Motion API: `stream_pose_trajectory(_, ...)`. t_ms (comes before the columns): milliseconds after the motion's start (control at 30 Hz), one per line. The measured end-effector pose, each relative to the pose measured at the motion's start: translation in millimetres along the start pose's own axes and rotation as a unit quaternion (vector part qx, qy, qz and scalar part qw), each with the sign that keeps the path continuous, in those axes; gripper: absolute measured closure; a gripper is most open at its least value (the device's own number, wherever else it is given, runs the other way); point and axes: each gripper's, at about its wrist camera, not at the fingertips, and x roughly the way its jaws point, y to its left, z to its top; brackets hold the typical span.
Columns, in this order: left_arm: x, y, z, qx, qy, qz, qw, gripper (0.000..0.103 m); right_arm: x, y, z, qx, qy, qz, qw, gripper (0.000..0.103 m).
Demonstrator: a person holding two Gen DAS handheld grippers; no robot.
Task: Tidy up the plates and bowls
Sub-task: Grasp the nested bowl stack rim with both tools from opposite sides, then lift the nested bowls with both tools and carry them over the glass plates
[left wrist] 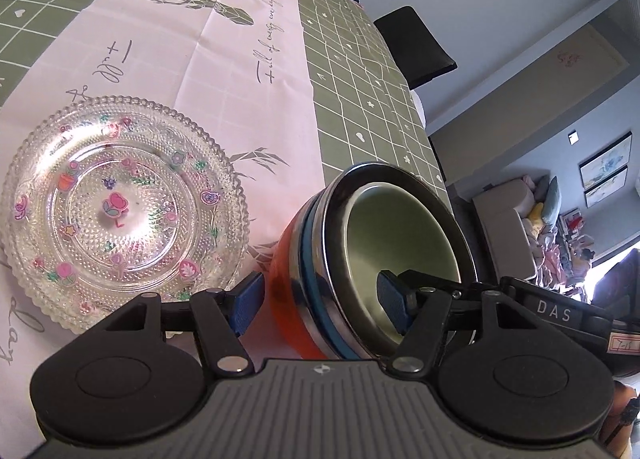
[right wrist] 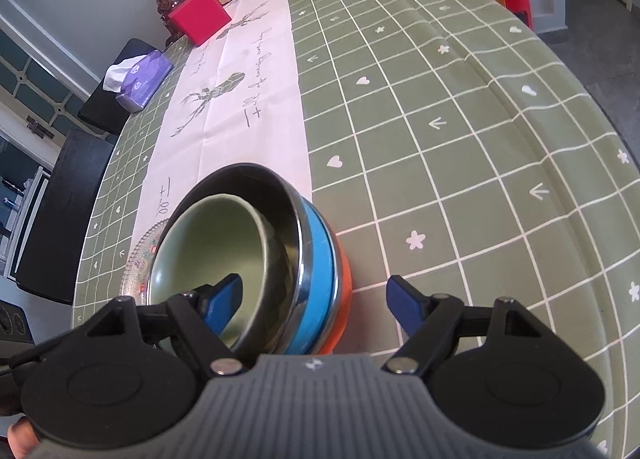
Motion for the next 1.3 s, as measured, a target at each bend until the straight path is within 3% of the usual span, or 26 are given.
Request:
stream_pose_trajectory(200,1,2,1,-0.003,0.005,0.0,1.0,0.042,6,-12,-1,0.05,0.029,0.032,0.998,0.038)
stream_pose_trajectory(467,6,0,3,0.001,0.01,0.007,0.9999,0.039,7,-13,-2,0.063,0.037,0.046,0.996,0.045)
stream_pose_trajectory(800,9,-14,-3,0.039,0.006,0.033,0.9987,0.04,5,-13,-5,0.05,0.028,0.03,0.998,0.058)
stream_pose_trajectory(1067,5,-24,-9,0.058,0.002,0.053,0.9969,0.042,4,-17,-6,0.06,0.022,0.03,0.997,0.062)
stream_pose_trajectory(1300,2,-21,-7,0.033,0.01,0.054,0.998,0.043,-1,-9,-12,0.039,0.009,0.016,0.999,0.063)
